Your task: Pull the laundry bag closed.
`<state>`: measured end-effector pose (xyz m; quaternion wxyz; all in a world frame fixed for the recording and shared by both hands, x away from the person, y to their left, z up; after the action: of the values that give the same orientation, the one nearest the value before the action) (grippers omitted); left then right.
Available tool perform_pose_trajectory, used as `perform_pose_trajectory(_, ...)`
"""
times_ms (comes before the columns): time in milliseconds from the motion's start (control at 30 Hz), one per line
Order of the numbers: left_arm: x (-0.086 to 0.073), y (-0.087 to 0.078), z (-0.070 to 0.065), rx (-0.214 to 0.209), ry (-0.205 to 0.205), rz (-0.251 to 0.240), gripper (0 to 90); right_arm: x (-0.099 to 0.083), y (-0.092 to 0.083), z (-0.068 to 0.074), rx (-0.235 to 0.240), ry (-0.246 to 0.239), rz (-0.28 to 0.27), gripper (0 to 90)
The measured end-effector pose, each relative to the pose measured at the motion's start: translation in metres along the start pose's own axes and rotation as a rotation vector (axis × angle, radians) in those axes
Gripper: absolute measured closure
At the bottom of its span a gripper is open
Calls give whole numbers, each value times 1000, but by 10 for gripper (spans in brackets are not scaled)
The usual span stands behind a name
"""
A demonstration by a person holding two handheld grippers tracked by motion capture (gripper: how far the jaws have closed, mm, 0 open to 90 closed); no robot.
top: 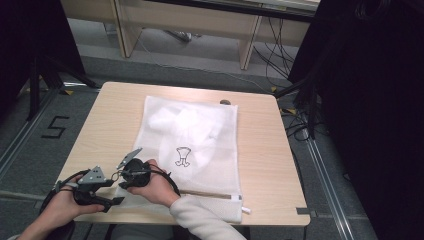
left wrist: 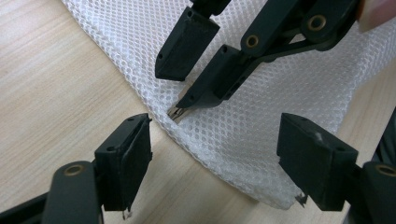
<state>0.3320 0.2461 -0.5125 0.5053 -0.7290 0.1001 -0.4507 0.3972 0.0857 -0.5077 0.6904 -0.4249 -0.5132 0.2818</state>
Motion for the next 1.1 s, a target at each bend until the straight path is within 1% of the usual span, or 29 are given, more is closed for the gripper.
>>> perform_pose_trajectory(33,0,0,0,0,-2,1,256,0,0,1,3,18,13,697)
perform_pose_trajectory(67,0,0,0,0,-1,1,256,0,1,0,-3,-5,4,697)
perform_pose_trajectory(167,0,0,0,0,-3,2,255,1,3,0,5,8,-4,701)
perform_pose_trajectory(200,0,1,0,0,-10,-3,255,1,3,-1,-5,-6,5,707)
perform_pose_trajectory(267,0,0,0,6,-12,6,255,1,4,2,9,18,9,724)
perform_pose_trajectory(300,0,0,0,3,-14,-1,255,2,3,1,-4,-5,9,736)
perform_pose_trajectory(333,0,0,1,8,-7,6,255,2,3,1,-8,-21,3,763)
perform_pose_trajectory(367,0,0,1,3,-9,4,255,2,3,3,-3,-12,8,775)
perform_pose_trajectory(400,0,0,1,-2,-9,7,255,2,2,3,-9,-25,8,797)
perform_pose_trajectory(433,-1,0,1,-2,-13,7,255,2,1,6,2,-7,16,814)
perform_pose_trajectory(467,-1,0,1,-2,-15,7,255,2,1,6,2,-7,16,814)
perform_pose_trajectory(500,-1,1,0,-10,-37,6,255,3,1,5,-1,-26,10,816)
perform_pose_trajectory(533,-1,1,0,-3,-36,9,256,3,1,5,-4,-28,10,817)
perform_pose_trajectory(567,-1,2,0,-3,-38,10,257,2,1,7,8,-7,9,819)
perform_pose_trajectory(600,-1,2,0,-4,-40,10,258,3,-1,5,-9,-42,14,819)
perform_pose_trajectory(633,-1,2,0,-8,-44,9,260,3,-2,6,1,-32,12,820)
perform_pose_trajectory(700,-1,2,0,-8,-44,11,263,3,-5,7,-1,-29,6,820)
perform_pose_trajectory(733,-1,2,1,-9,-25,19,265,3,-8,7,-3,-30,3,820)
perform_pose_trajectory(767,-1,3,0,-14,-52,19,270,3,-11,7,-1,-37,1,820)
perform_pose_trajectory(800,-1,3,0,-20,-44,23,278,3,-13,8,3,-28,-2,820)
perform_pose_trajectory(833,0,4,1,-27,-48,19,295,4,-16,8,2,-32,-1,820)
perform_pose_trajectory(867,0,5,1,-29,-55,26,314,4,-18,8,-6,-37,-2,820)
perform_pose_trajectory(900,1,5,2,-35,-50,34,324,4,-20,8,-2,-37,-4,820)
perform_pose_trajectory(933,1,6,2,-45,-55,41,338,4,-21,9,-1,-30,-8,820)
perform_pose_trajectory(967,2,8,2,-50,-75,30,354,4,-23,8,-8,-53,-13,820)
perform_pose_trajectory(1000,3,9,-1,-51,-122,7,370,4,-24,8,-17,-58,-14,820)
perform_pose_trajectory(1033,3,9,1,-61,-89,18,385,4,-25,10,-12,-37,-11,820)
perform_pose_trajectory(1067,4,9,2,-67,-86,25,398,4,-25,11,-9,-27,-15,821)
perform_pose_trajectory(1100,5,10,0,-73,-105,12,412,4,-27,10,-14,-36,-9,820)
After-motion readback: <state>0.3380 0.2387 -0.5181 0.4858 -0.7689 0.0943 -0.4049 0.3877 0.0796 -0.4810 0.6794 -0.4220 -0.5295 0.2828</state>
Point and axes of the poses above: each handheld gripper's, and its own axes: y roughly forward along the jaws, x roughly out of its top, z roughly to its left, the point moved 1 cm from there along y, roughly forward along the jaws, and after that the axes turned 10 degrees about z, right-handed, at the moved point
